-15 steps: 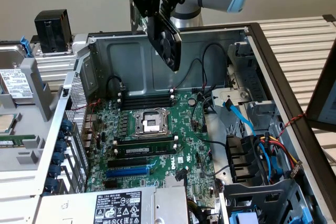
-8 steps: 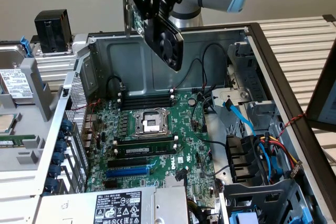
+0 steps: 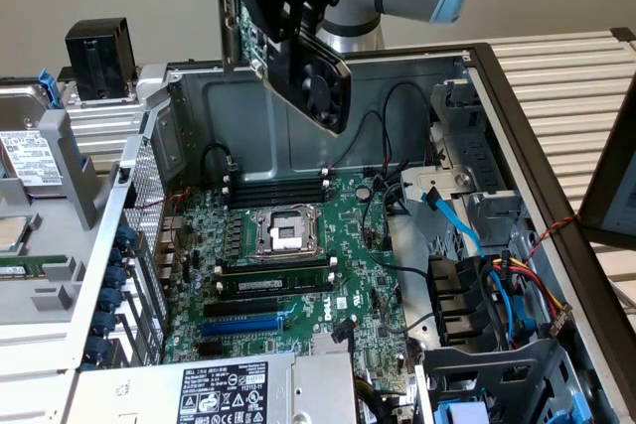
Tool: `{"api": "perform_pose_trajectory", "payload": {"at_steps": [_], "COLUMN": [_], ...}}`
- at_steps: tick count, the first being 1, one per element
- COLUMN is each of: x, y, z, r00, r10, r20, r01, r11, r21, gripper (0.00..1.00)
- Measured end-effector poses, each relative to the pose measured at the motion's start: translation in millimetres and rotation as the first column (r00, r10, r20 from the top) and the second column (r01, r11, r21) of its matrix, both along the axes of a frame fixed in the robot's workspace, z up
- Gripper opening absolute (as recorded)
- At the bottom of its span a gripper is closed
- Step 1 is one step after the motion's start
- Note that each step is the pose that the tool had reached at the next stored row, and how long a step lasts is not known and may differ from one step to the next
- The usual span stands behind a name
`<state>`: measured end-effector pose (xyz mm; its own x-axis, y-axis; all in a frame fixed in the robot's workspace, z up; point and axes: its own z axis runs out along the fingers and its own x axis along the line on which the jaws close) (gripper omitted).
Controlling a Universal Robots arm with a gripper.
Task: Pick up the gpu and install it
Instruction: 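Insert the gpu into the slot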
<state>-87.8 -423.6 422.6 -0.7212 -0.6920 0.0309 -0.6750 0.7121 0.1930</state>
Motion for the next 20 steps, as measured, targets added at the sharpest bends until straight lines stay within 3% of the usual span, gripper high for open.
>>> {"api": "perform_pose_trajectory", "payload": {"at_steps": [5,10,16,20], "x": [0.0,0.0,0.0,0.0], "y": [0.0,0.0,0.0,0.0], "z": [-0.4,-0.9,-1.7,-2.2], "r00": [0.9959,0.9836,0.9580,0.9344], "r10": [0.090,0.181,0.287,0.356], "r20": [-0.0001,-0.0001,0.0009,0.0124], "r01": [-0.090,-0.181,-0.287,-0.356], "r11": [0.9959,0.9836,0.9580,0.9345], "r21": [-0.0002,-0.0002,-0.0003,-0.0045], "gripper": [0.28,0.28,0.28,0.28]}}
